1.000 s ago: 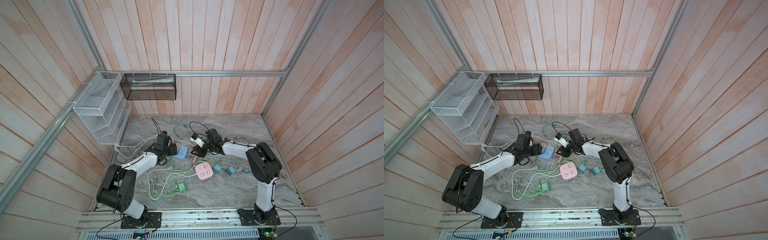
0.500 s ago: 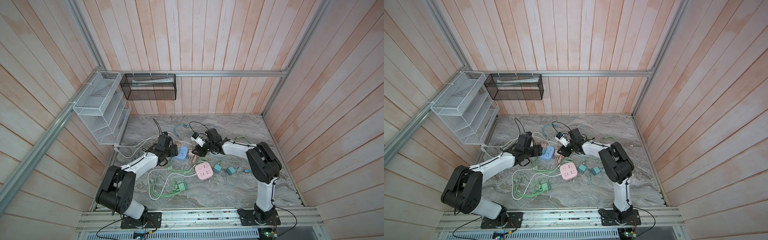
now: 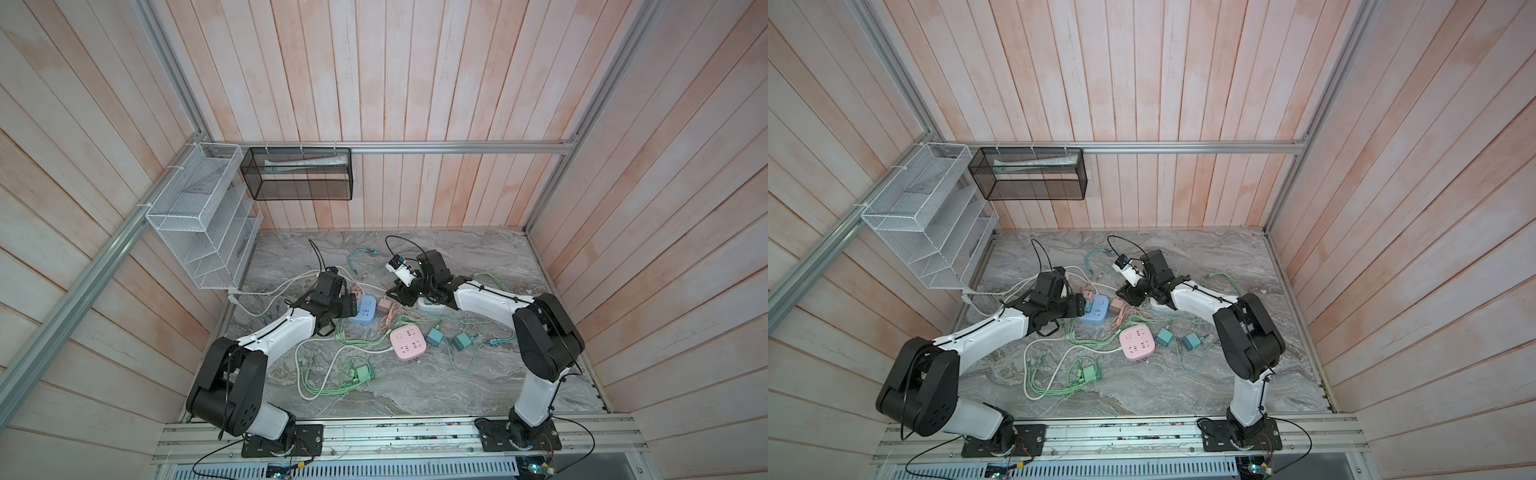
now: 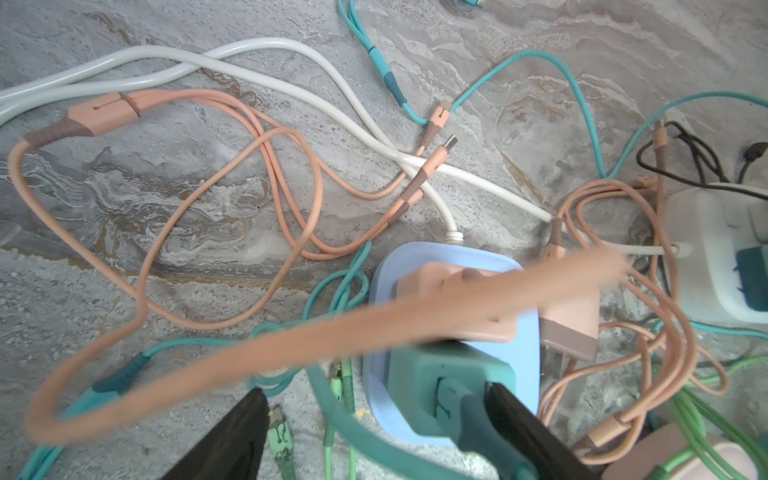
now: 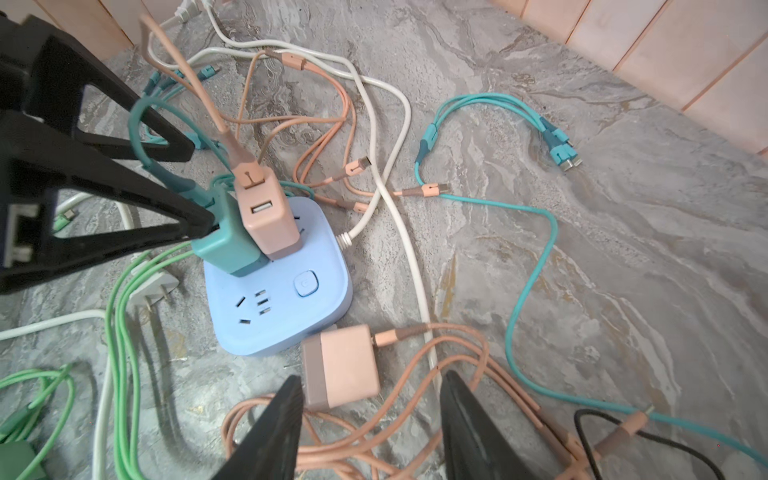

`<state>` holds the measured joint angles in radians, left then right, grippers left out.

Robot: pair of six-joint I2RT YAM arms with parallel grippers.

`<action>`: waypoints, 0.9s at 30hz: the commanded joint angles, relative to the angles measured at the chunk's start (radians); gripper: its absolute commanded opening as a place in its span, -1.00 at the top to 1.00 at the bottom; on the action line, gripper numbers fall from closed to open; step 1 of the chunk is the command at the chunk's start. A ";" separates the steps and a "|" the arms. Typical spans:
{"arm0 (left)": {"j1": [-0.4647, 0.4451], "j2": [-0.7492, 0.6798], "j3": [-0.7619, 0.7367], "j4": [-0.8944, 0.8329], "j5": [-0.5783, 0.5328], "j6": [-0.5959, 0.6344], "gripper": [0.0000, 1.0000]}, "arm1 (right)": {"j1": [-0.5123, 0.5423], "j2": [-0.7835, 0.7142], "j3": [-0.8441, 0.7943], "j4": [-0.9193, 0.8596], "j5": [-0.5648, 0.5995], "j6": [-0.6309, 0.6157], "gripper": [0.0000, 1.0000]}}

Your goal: Pull the plug off the socket

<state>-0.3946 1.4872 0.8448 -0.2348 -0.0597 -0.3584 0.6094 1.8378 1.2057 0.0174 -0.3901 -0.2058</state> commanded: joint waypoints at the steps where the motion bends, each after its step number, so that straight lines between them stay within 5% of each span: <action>1: -0.015 -0.021 -0.018 -0.021 0.004 0.022 -0.70 | 0.018 -0.009 -0.010 0.028 0.000 0.020 0.00; 14: -0.061 -0.082 -0.020 -0.033 -0.071 0.020 -0.77 | 0.058 0.090 0.044 0.052 -0.079 0.064 0.03; 27: -0.094 -0.050 -0.035 0.008 -0.029 0.003 -0.72 | 0.058 0.203 0.116 0.027 -0.072 0.141 0.05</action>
<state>-0.4721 1.4151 0.8288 -0.2459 -0.1040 -0.3515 0.6643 2.0075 1.2835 0.0513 -0.4541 -0.0994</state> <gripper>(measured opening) 0.864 0.471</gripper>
